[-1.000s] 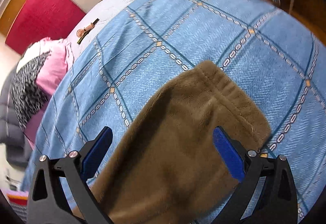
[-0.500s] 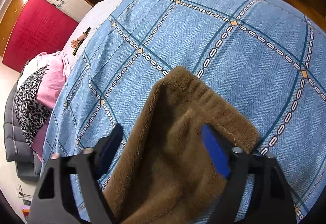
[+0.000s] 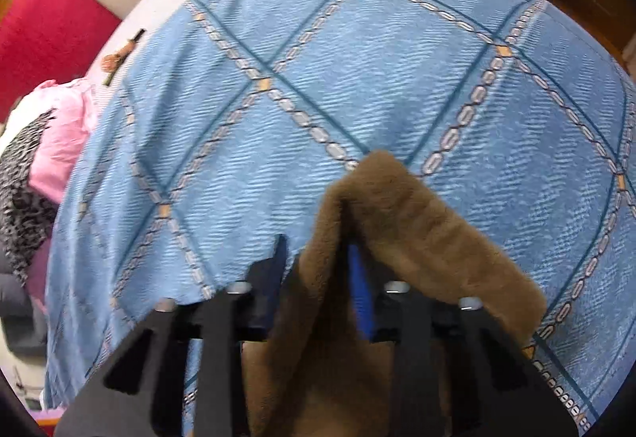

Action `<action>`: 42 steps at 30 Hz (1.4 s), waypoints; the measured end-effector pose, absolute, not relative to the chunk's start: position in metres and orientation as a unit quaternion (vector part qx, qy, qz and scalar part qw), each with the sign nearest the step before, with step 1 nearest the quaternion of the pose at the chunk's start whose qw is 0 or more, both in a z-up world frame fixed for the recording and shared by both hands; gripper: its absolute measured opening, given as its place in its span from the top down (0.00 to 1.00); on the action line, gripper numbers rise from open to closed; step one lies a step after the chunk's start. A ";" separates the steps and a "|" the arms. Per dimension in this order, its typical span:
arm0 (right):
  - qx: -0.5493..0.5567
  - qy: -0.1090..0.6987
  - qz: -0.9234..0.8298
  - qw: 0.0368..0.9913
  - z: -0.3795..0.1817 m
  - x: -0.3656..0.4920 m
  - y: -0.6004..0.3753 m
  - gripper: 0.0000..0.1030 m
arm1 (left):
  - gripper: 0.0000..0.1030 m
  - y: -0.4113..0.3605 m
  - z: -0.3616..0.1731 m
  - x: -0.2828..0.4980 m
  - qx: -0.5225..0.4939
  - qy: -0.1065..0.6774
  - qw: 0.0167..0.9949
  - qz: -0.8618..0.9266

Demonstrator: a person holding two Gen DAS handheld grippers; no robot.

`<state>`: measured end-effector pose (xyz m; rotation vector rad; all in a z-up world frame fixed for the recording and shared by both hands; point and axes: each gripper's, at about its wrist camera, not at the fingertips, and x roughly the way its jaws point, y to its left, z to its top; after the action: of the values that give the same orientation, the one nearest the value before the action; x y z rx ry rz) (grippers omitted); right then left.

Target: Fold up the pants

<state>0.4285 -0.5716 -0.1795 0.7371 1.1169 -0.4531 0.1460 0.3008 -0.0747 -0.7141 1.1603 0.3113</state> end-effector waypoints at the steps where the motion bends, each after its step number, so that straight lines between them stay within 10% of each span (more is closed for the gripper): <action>1: 0.334 0.510 -0.209 0.764 -0.176 0.426 -0.572 0.93 | 0.91 0.301 -0.073 0.147 -0.327 0.532 0.768 0.143; 20: 0.335 0.415 -0.188 0.825 -0.046 0.228 -0.601 0.95 | 0.91 0.336 -0.010 0.159 -0.322 0.468 0.821 0.055; 42: 0.363 0.381 -0.210 0.824 -0.054 -0.026 -0.573 0.95 | 0.91 0.361 -0.017 0.021 -0.328 0.464 0.822 0.041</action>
<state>-0.0256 -0.5733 -0.0537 0.7721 0.8108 -0.4456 0.0208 0.3609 -0.0171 -0.6989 0.9870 0.0882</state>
